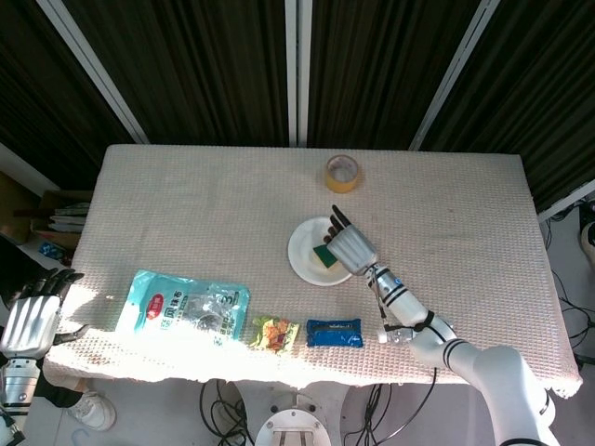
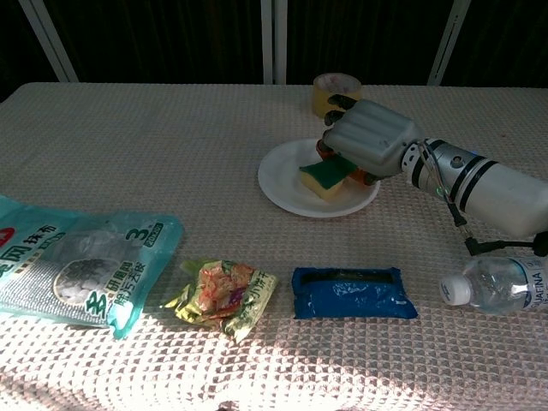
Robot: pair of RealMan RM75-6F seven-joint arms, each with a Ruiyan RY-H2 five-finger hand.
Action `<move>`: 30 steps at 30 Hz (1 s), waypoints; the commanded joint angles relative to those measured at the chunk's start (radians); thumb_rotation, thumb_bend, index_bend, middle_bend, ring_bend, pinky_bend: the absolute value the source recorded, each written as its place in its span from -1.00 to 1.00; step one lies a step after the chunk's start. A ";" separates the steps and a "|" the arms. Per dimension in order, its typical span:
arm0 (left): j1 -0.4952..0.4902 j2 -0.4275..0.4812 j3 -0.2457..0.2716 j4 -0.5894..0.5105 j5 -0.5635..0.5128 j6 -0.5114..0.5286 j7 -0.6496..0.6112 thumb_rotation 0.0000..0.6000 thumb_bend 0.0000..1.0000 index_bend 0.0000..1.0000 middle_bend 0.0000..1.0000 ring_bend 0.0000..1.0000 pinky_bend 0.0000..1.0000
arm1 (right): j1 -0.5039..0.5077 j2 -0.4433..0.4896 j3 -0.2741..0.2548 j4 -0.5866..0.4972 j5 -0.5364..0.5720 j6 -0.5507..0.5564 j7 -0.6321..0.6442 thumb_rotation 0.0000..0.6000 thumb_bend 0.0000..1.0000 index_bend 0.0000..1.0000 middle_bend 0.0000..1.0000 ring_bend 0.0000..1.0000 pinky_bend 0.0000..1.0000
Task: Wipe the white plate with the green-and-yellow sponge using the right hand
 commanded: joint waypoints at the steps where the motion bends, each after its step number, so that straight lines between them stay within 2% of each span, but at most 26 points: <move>1: -0.002 -0.002 -0.002 0.003 0.000 -0.002 -0.002 1.00 -0.81 -0.59 -0.71 -0.80 -0.63 | -0.003 0.002 0.017 0.034 0.024 -0.010 0.000 1.00 -0.03 0.34 -0.23 -0.67 -0.99; 5: -0.006 -0.002 -0.004 0.005 0.002 -0.004 -0.002 1.00 -0.81 -0.59 -0.71 -0.80 -0.63 | -0.003 0.018 0.031 0.030 0.033 0.010 0.016 1.00 -0.03 0.34 -0.23 -0.67 -0.99; 8: -0.007 -0.001 -0.006 0.005 0.001 -0.004 -0.003 1.00 -0.81 -0.59 -0.71 -0.80 -0.63 | -0.003 0.041 0.026 -0.015 0.020 0.037 0.042 1.00 -0.03 0.34 -0.23 -0.67 -0.99; 12: -0.008 0.001 -0.008 0.001 0.001 -0.004 0.001 1.00 -0.81 -0.59 -0.71 -0.80 -0.64 | 0.002 0.076 0.000 -0.090 -0.005 0.032 0.046 1.00 -0.02 0.34 -0.22 -0.67 -1.00; 17: -0.011 0.001 -0.007 -0.003 0.000 -0.009 0.006 1.00 -0.81 -0.59 -0.71 -0.80 -0.63 | 0.001 0.112 -0.035 -0.160 -0.012 -0.024 0.023 1.00 -0.02 0.34 -0.22 -0.65 -1.00; 23: -0.012 0.003 -0.008 -0.009 -0.004 -0.012 0.011 1.00 -0.81 -0.59 -0.71 -0.80 -0.63 | 0.025 0.067 0.007 -0.083 0.046 -0.095 -0.012 1.00 0.02 0.34 -0.22 -0.65 -1.00; 26: -0.010 0.007 -0.007 -0.011 -0.004 -0.009 0.014 1.00 -0.81 -0.59 -0.71 -0.80 -0.63 | 0.044 0.038 0.029 -0.050 0.049 -0.075 0.008 1.00 0.02 0.34 -0.22 -0.65 -1.00; 30: -0.008 0.011 -0.008 -0.011 -0.007 -0.007 0.014 1.00 -0.81 -0.59 -0.71 -0.80 -0.64 | 0.048 0.051 0.029 -0.073 0.028 -0.027 0.044 1.00 0.02 0.34 -0.21 -0.64 -1.00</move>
